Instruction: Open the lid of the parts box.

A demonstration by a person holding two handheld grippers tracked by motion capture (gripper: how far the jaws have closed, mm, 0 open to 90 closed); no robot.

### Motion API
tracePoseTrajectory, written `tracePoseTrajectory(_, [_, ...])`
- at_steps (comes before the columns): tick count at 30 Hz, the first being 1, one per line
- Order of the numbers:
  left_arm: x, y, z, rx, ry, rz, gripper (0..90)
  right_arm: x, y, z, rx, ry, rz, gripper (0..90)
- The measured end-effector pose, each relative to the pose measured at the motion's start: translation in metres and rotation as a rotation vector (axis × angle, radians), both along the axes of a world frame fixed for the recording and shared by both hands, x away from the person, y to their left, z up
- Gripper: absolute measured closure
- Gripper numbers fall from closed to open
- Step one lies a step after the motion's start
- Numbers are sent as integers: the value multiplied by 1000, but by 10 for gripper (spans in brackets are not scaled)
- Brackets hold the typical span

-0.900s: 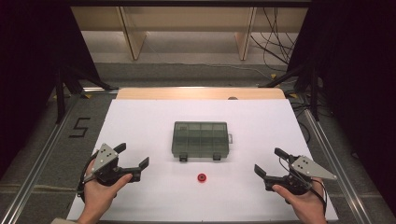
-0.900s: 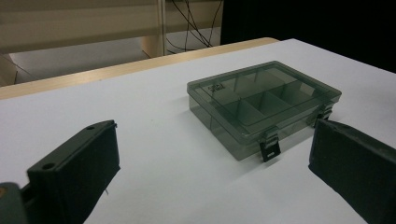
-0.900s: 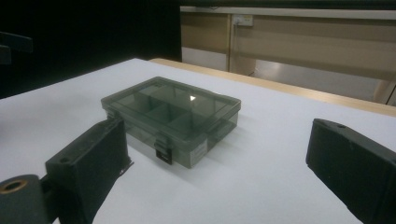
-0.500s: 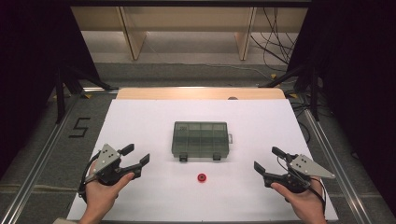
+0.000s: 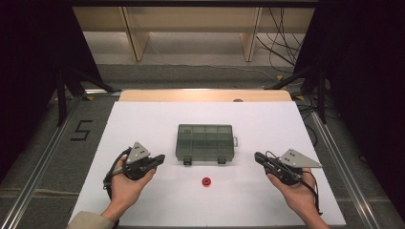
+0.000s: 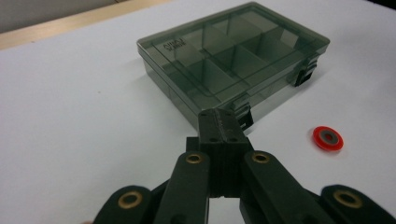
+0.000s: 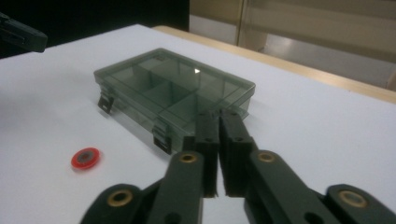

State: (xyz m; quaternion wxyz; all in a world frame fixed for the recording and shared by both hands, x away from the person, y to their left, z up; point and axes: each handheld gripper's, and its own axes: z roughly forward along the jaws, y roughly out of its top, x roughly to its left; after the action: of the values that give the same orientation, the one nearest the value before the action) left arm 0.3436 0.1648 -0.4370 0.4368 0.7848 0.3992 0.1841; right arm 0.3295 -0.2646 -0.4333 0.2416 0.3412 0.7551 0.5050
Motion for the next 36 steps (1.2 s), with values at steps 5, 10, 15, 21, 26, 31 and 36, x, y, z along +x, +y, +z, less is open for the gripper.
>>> tracePoseTrajectory(5, [15,-8,-9,32,34,-13,900,18,13,-10,-39,72,20,900])
tracePoseTrajectory(10, [29,-15,-18,66,57,-4,900,31,25,-19,-46,143,32,900])
tracePoseTrajectory(15, [40,-21,-27,96,74,-1,900,42,32,-29,-75,195,33,900])
tracePoseTrajectory(21, [45,-23,-31,152,75,-20,900,51,38,-37,-90,246,34,900])
tracePoseTrajectory(26, [46,-26,-35,151,83,-23,900,55,40,-40,-98,273,25,900])
tracePoseTrajectory(31, [47,-25,-36,192,96,-49,900,58,43,-44,-109,281,33,900])
tracePoseTrajectory(36, [48,-24,-35,211,95,-55,900,60,45,-45,-120,303,40,900])
